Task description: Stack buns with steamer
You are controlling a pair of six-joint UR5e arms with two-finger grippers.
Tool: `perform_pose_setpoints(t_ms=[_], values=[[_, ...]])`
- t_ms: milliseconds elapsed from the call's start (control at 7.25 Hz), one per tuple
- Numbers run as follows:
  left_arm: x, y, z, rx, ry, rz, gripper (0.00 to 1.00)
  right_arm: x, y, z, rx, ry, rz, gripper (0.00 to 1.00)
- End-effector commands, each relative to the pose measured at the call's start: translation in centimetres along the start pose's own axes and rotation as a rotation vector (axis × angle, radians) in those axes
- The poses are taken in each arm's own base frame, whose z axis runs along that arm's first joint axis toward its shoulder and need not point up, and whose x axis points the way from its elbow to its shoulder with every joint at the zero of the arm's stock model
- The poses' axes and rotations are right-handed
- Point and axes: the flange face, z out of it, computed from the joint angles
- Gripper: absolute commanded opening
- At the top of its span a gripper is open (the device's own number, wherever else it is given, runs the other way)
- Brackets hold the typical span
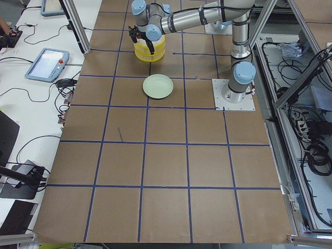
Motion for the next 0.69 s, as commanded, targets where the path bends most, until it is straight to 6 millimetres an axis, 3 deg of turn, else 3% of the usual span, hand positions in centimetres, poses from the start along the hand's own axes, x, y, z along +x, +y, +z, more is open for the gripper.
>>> perform_pose_setpoints(t_ms=[0, 138, 276, 552], values=[[-1.2, -0.5, -1.0, 0.040, -0.116, 0.289, 1.00, 0.0, 0.0, -0.1, 0.002, -0.001, 0.000, 1.00], [-1.1, -0.4, -4.5, 0.090, -0.102, 0.300, 1.00, 0.0, 0.0, -0.1, 0.002, -0.001, 0.000, 1.00], [-1.0, 1.2, -7.8, 0.070, -0.073, 0.313, 1.00, 0.0, 0.0, 0.0, -0.001, 0.001, 0.000, 1.00], [-2.4, 6.3, -15.0, 0.057, -0.033, 0.386, 1.00, 0.0, 0.0, 0.0, 0.000, 0.001, 0.000, 1.00]])
